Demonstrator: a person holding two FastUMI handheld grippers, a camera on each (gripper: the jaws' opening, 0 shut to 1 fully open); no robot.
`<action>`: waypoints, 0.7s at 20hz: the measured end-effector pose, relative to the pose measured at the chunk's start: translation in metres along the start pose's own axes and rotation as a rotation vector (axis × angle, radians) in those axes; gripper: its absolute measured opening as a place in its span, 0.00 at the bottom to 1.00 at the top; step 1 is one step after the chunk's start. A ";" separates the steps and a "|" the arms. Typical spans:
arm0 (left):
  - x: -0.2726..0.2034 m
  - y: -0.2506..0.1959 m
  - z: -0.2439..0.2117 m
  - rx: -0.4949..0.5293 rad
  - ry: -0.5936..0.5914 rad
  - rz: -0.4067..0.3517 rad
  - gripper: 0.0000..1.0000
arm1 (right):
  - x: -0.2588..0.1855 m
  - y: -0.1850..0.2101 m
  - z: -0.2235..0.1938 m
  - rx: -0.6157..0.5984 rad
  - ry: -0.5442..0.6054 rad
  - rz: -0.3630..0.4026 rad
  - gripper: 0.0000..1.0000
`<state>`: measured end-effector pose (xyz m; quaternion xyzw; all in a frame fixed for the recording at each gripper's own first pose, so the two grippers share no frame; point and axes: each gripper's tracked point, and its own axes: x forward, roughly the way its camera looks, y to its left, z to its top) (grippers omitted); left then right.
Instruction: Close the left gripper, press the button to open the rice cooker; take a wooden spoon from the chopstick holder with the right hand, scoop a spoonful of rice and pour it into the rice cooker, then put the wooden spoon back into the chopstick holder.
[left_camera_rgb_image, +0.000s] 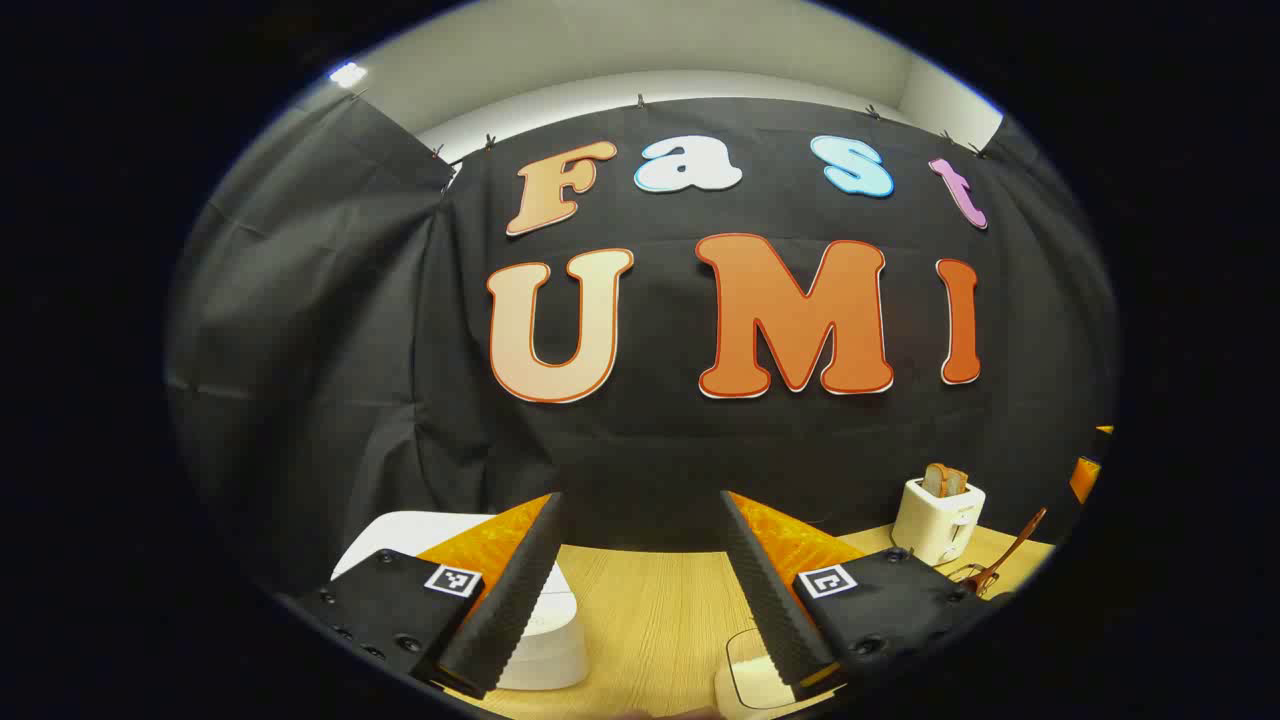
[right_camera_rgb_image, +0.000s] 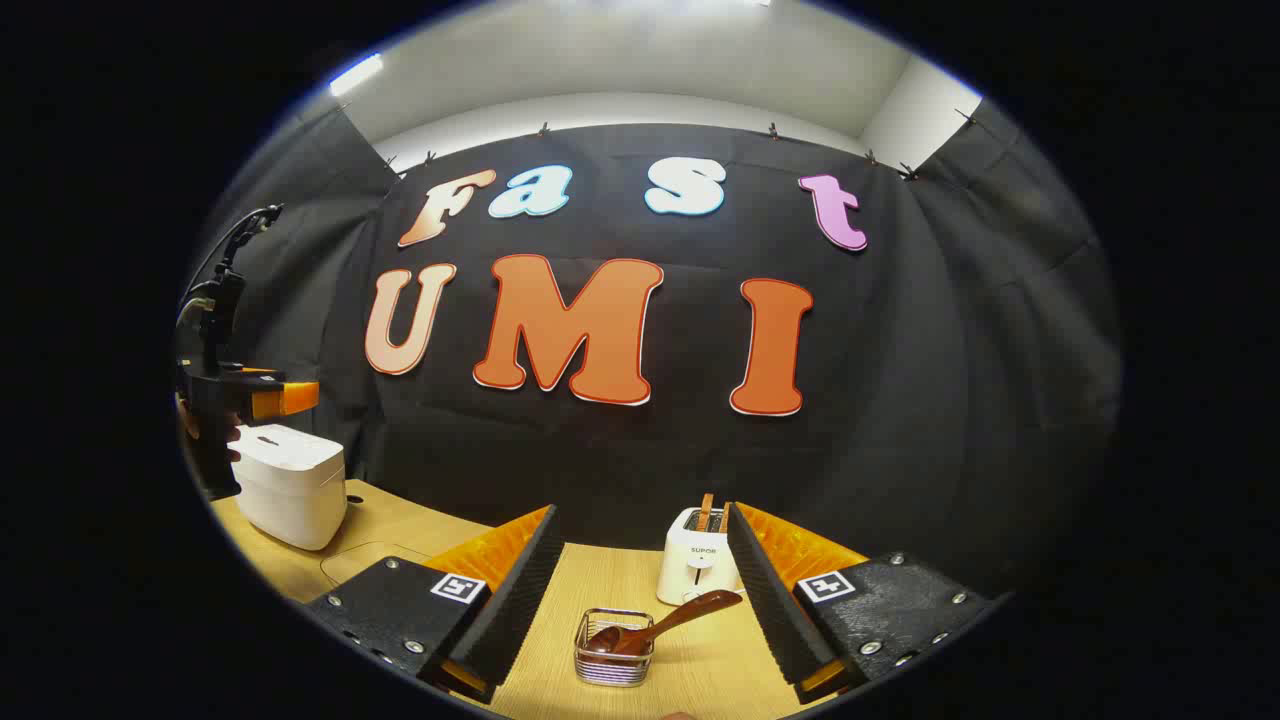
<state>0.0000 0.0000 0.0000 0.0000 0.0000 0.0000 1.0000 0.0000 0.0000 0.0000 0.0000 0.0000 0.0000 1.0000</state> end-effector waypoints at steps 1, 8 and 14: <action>-0.002 0.000 -0.001 -0.001 0.000 -0.001 0.99 | 0.000 0.000 -0.001 0.001 0.000 0.002 0.98; -0.003 0.004 0.012 0.002 -0.036 -0.002 0.99 | 0.000 0.002 0.004 0.009 -0.011 0.007 0.97; -0.005 0.006 0.023 0.002 -0.067 -0.003 0.99 | 0.000 0.006 0.009 0.010 -0.021 0.017 0.97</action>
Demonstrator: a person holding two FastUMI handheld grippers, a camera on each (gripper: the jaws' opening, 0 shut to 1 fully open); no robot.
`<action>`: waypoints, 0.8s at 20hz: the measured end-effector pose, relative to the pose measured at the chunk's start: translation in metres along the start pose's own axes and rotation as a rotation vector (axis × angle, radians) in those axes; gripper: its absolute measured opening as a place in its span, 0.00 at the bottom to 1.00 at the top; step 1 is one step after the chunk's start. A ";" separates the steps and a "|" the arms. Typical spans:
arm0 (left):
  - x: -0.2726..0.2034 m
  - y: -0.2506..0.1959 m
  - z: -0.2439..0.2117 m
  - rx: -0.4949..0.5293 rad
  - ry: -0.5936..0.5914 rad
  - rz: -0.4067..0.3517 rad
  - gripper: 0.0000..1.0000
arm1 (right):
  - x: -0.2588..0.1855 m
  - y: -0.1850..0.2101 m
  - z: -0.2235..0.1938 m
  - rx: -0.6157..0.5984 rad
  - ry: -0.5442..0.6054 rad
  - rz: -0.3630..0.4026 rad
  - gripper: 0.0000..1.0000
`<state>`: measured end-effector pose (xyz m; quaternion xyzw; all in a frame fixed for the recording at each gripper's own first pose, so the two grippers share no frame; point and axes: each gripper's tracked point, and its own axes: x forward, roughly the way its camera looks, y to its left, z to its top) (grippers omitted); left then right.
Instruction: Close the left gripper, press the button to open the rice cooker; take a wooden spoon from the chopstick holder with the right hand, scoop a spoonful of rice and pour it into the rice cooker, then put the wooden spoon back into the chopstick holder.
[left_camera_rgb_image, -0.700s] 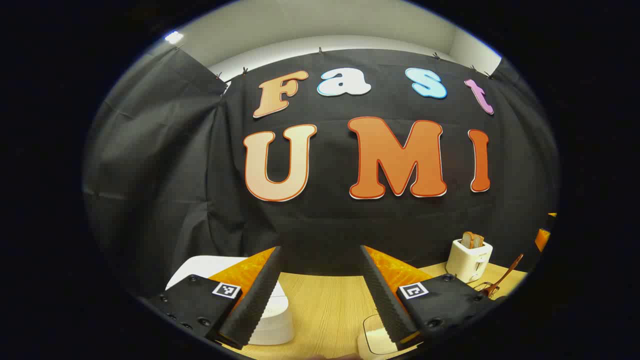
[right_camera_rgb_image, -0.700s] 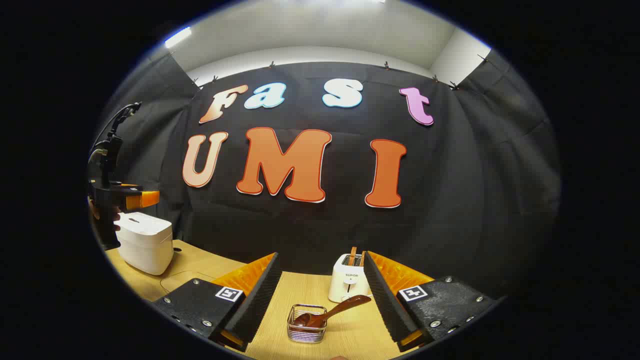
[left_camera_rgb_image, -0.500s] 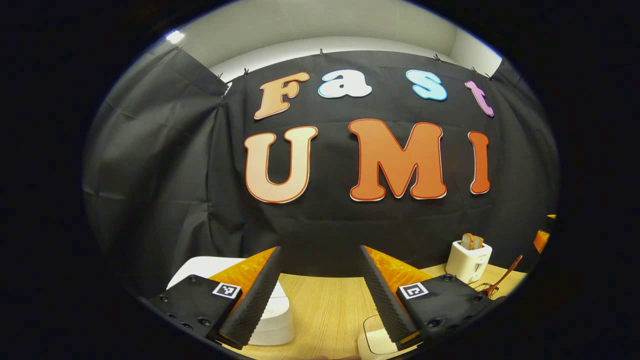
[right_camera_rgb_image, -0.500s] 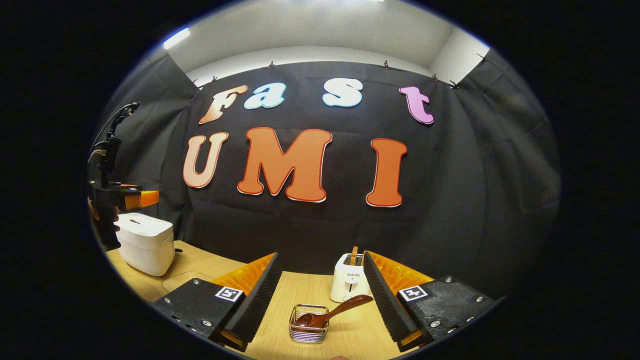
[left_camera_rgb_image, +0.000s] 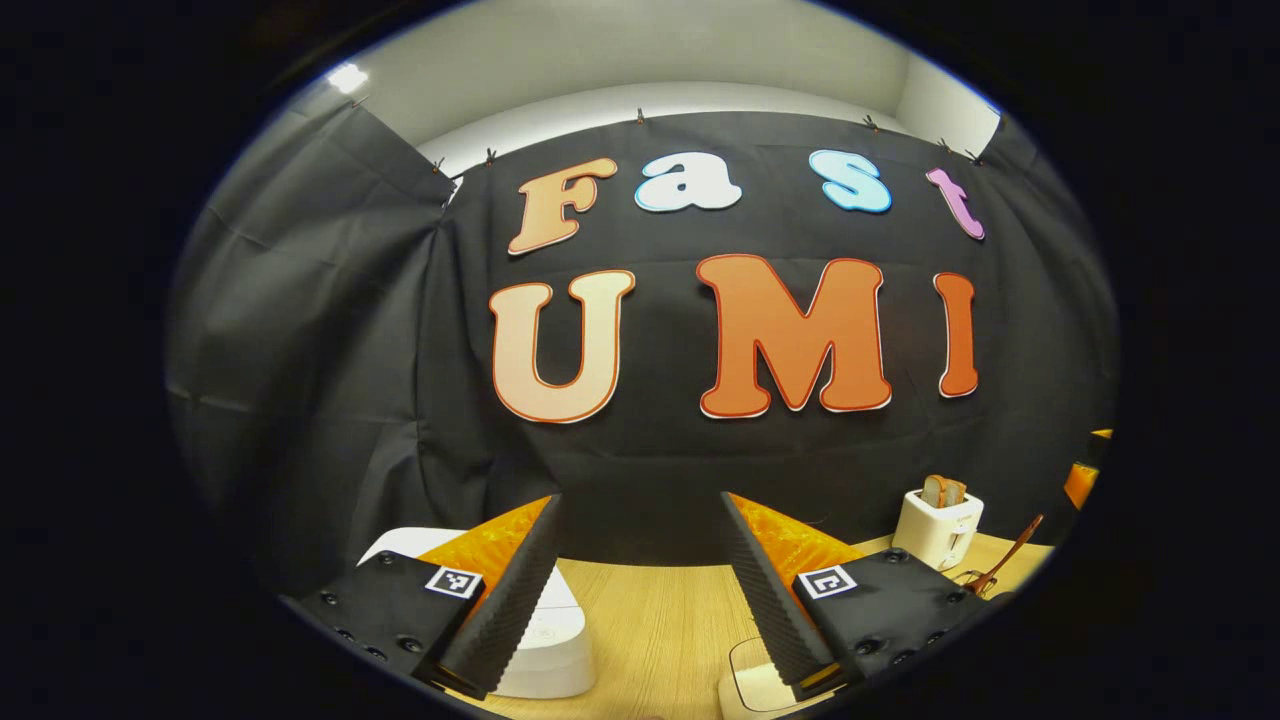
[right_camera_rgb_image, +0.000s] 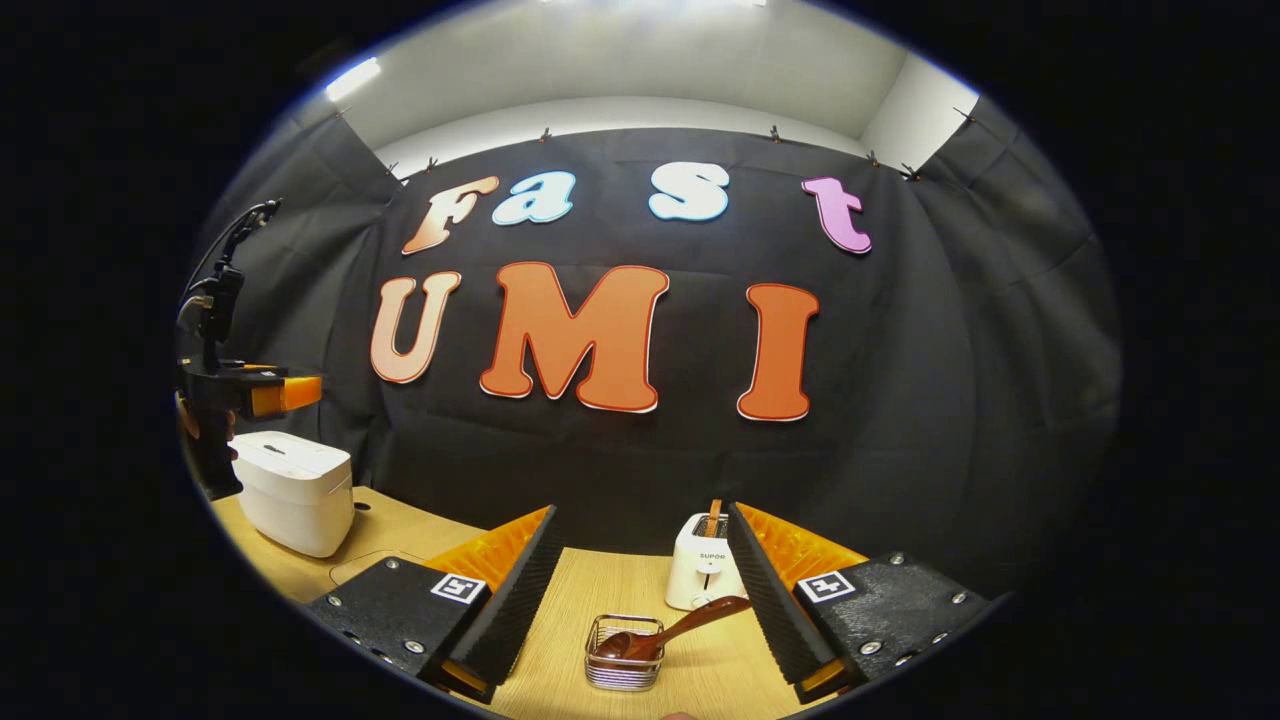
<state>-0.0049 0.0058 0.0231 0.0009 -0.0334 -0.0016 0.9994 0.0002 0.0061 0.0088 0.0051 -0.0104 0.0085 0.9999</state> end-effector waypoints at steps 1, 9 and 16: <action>0.005 0.003 0.003 -0.001 -0.006 0.011 0.83 | 0.000 0.001 0.001 -0.002 -0.002 0.002 0.97; 0.024 0.066 0.007 -0.064 0.074 0.140 0.04 | 0.002 -0.004 0.005 -0.010 -0.003 -0.004 0.97; 0.043 0.128 -0.012 -0.064 0.279 0.233 0.04 | 0.002 -0.008 0.009 -0.031 -0.002 -0.014 0.97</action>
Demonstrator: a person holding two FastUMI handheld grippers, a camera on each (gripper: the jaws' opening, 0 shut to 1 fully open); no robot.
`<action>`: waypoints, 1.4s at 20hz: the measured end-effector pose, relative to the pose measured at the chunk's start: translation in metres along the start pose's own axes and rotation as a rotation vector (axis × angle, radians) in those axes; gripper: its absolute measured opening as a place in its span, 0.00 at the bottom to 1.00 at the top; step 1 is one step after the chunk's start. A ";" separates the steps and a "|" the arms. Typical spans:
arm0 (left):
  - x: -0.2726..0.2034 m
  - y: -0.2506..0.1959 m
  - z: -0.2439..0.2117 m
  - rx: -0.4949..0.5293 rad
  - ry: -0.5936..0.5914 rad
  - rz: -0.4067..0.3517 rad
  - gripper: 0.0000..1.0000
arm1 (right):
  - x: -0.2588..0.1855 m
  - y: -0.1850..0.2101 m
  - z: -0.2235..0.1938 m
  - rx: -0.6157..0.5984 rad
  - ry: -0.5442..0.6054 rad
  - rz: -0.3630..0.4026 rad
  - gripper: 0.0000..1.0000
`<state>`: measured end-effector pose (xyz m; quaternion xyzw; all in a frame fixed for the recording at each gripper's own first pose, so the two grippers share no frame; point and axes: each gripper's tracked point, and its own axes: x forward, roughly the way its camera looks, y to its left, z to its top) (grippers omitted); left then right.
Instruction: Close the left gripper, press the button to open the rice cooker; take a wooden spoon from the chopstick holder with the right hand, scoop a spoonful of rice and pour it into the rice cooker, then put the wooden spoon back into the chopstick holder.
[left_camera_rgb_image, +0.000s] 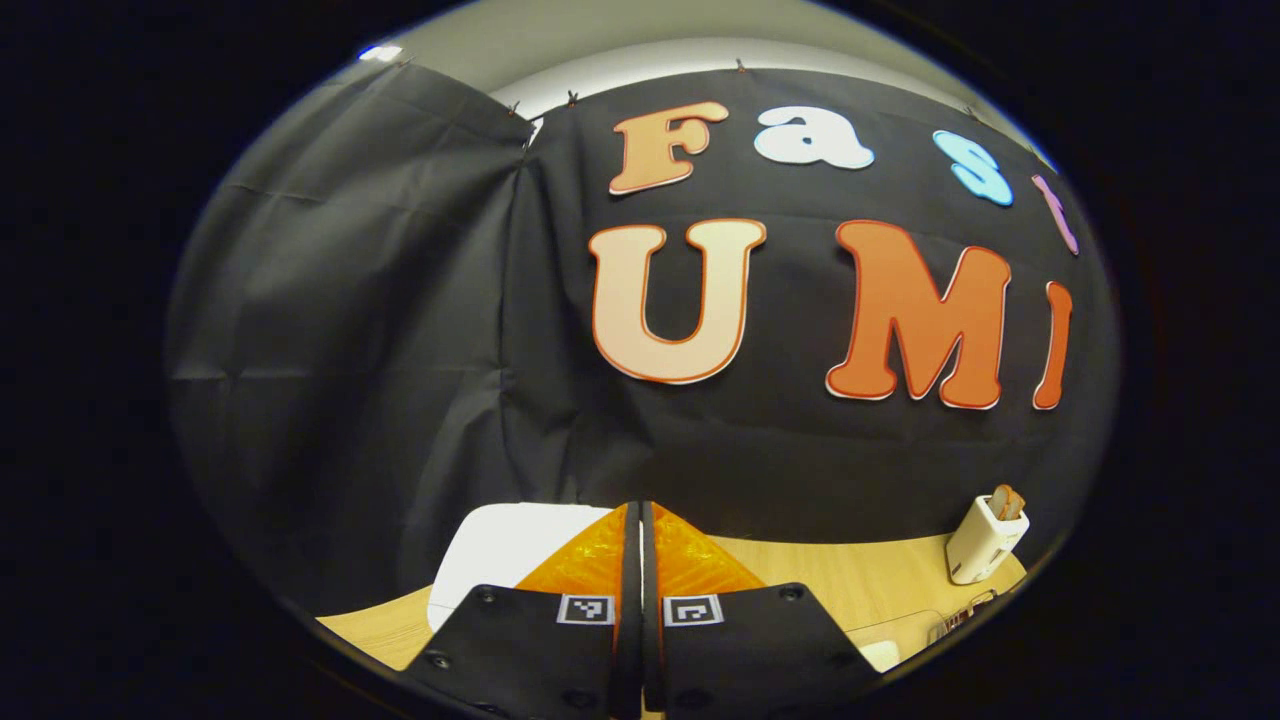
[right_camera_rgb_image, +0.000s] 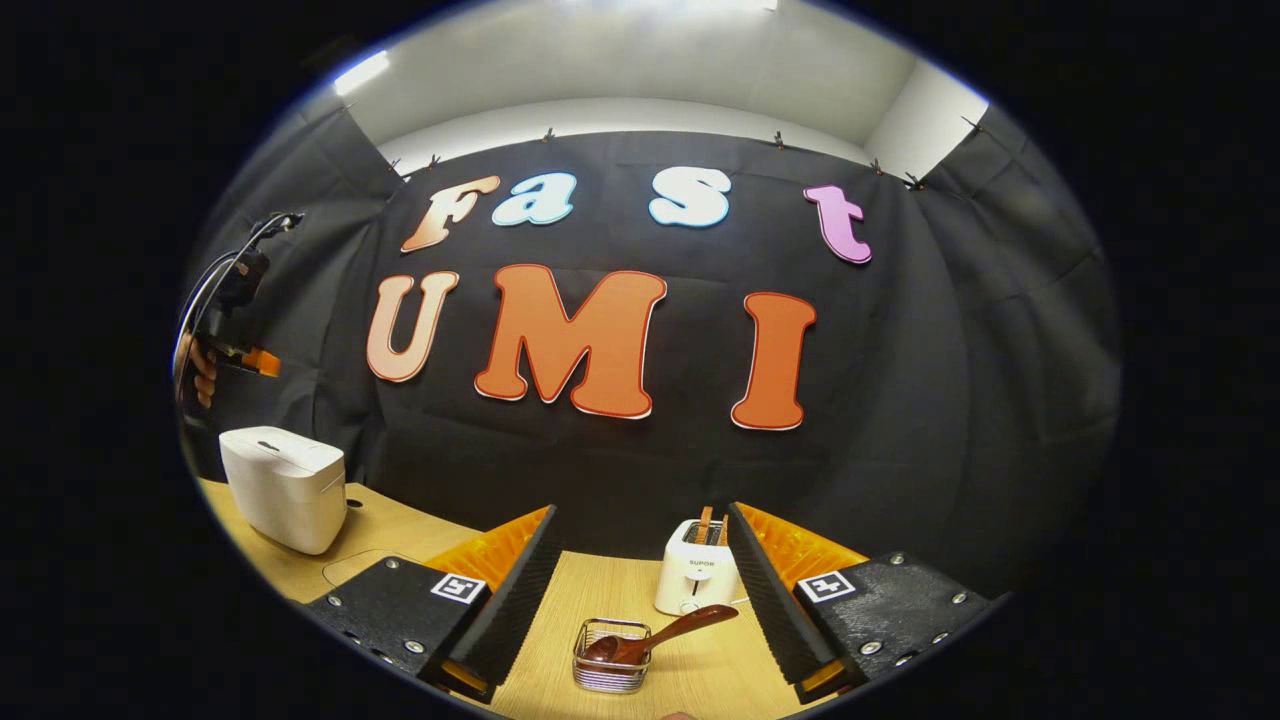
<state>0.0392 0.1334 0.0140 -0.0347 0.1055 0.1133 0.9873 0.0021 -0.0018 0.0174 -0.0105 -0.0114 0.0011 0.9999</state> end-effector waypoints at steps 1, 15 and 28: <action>0.005 0.009 -0.005 0.001 0.034 0.018 0.04 | 0.001 0.000 0.001 -0.004 0.001 -0.001 0.97; 0.053 0.055 -0.127 -0.086 0.468 0.033 0.04 | 0.000 -0.012 -0.026 -0.007 0.086 -0.028 0.98; 0.042 0.048 -0.082 -0.037 0.267 0.059 0.04 | -0.006 -0.019 -0.086 0.030 0.234 -0.053 0.95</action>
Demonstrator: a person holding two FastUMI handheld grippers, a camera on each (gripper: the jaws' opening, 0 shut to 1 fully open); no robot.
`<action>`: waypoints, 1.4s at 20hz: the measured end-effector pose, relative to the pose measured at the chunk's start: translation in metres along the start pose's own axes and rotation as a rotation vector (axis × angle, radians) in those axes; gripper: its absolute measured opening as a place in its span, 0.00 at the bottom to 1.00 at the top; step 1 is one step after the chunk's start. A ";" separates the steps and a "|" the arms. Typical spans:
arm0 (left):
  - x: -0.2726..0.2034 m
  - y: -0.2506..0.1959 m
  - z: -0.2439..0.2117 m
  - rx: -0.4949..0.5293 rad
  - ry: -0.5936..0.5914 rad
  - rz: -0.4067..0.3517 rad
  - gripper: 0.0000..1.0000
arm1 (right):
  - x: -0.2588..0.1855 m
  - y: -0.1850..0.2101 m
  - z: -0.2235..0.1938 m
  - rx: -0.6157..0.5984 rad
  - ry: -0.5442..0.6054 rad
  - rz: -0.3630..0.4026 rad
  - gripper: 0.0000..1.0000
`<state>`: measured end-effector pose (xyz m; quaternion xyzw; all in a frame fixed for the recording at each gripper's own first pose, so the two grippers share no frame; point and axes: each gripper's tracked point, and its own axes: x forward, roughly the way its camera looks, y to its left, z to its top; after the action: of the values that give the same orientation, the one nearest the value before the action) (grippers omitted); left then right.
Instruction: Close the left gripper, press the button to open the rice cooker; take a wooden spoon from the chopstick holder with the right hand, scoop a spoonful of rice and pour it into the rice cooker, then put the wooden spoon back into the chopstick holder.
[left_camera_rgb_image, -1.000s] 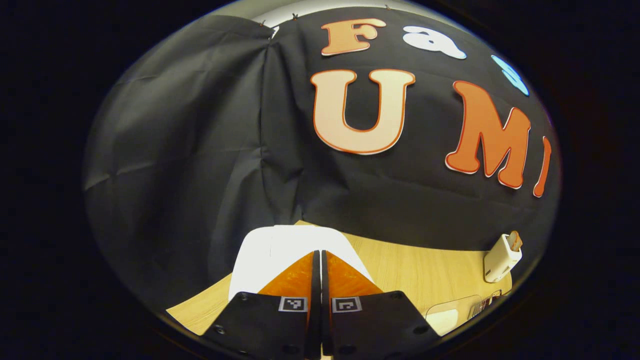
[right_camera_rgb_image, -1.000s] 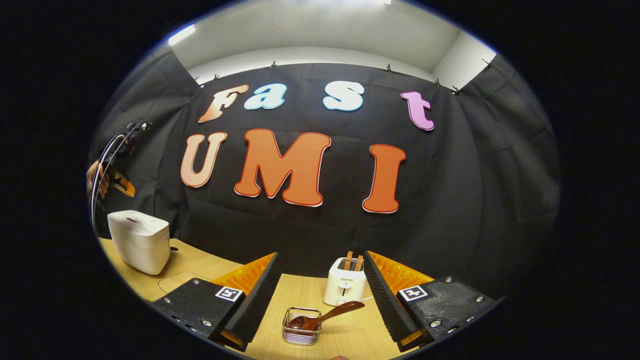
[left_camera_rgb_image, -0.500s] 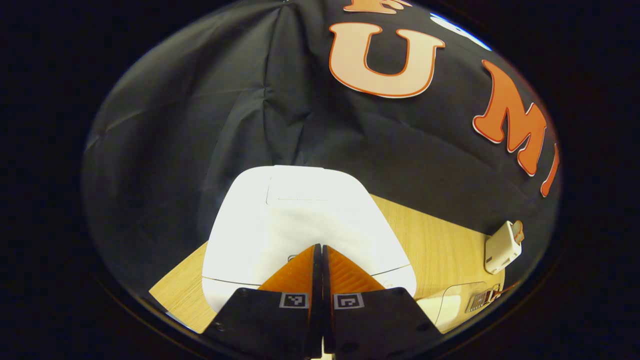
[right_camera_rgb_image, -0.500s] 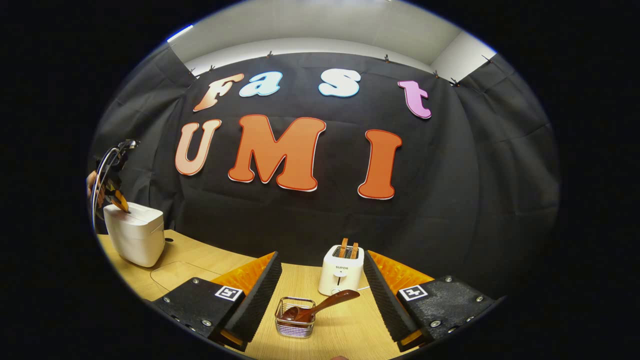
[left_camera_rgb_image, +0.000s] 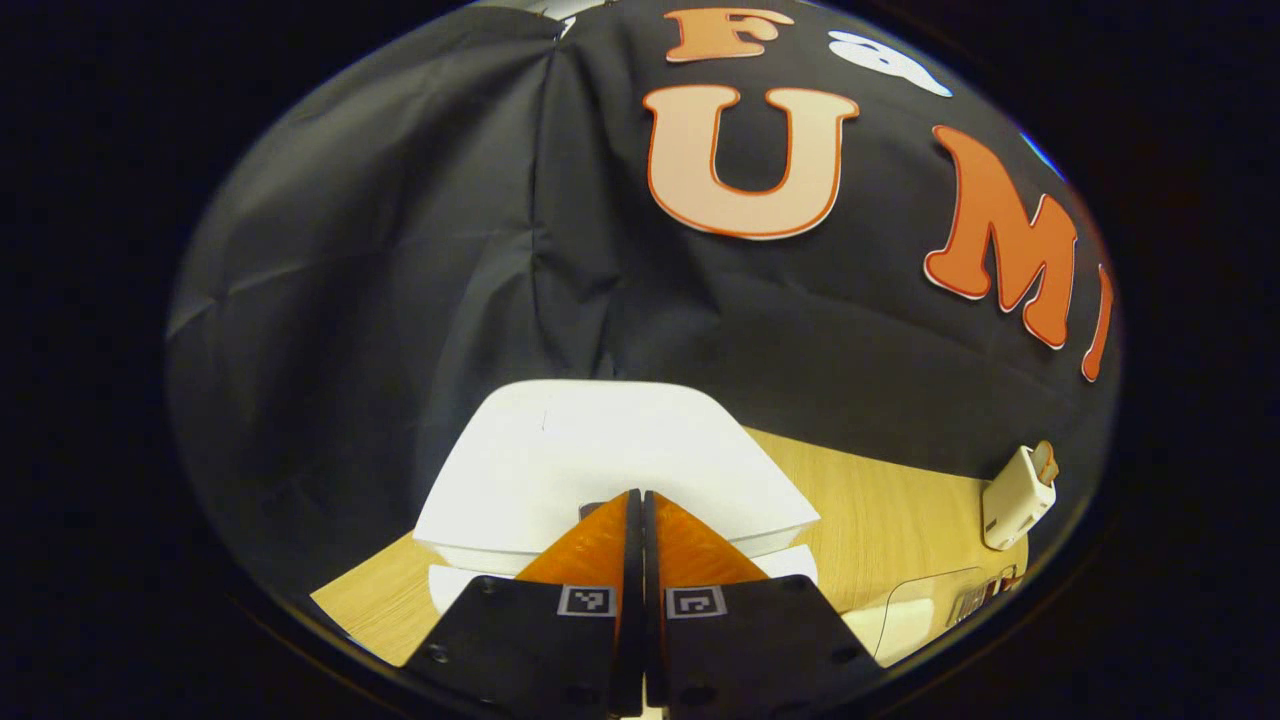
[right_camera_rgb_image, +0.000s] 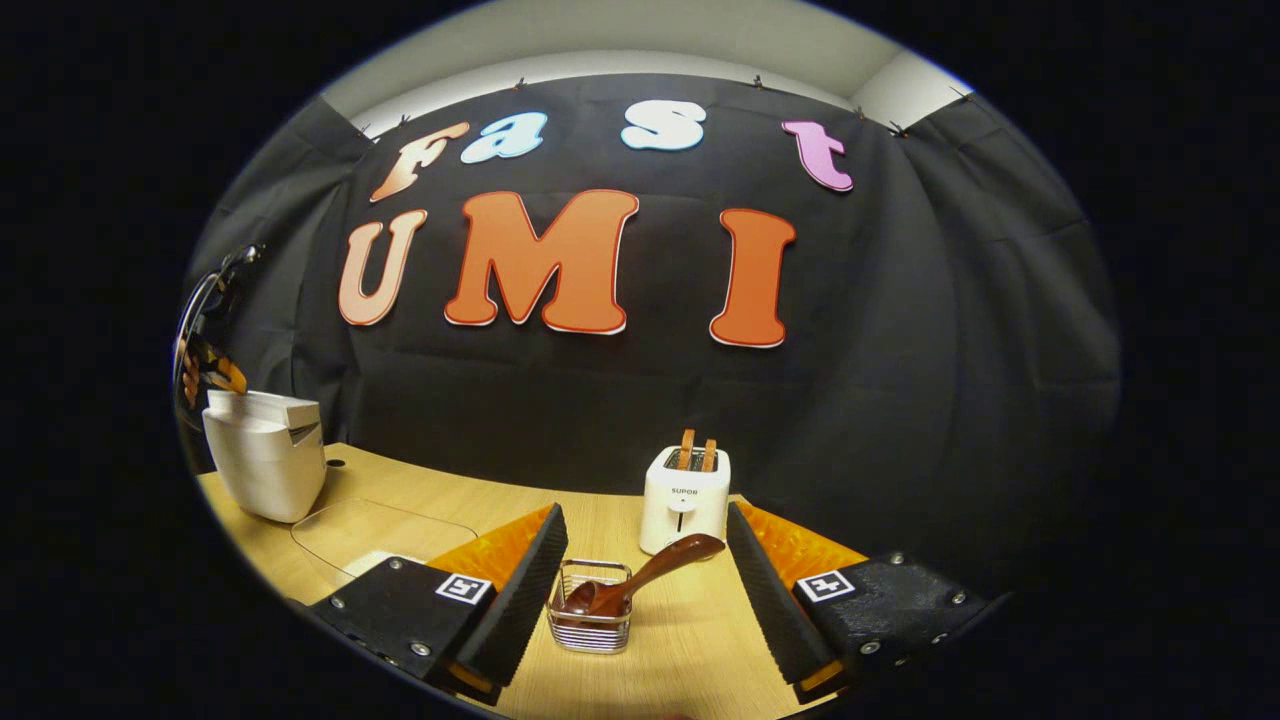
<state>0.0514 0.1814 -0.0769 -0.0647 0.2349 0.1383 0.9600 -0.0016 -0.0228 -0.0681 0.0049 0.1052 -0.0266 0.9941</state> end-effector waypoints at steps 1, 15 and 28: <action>-0.004 -0.002 0.013 0.006 -0.038 0.006 0.05 | 0.002 0.001 -0.008 0.003 0.025 0.004 0.95; -0.042 -0.030 0.021 0.088 -0.173 -0.058 0.05 | 0.037 -0.002 -0.071 0.235 0.203 0.064 0.82; -0.045 -0.020 0.002 0.112 -0.163 -0.016 0.05 | 0.070 0.004 -0.073 0.432 0.217 0.053 0.21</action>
<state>0.0196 0.1517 -0.0529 -0.0013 0.1630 0.1220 0.9791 0.0513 -0.0213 -0.1539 0.2228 0.2031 -0.0215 0.9532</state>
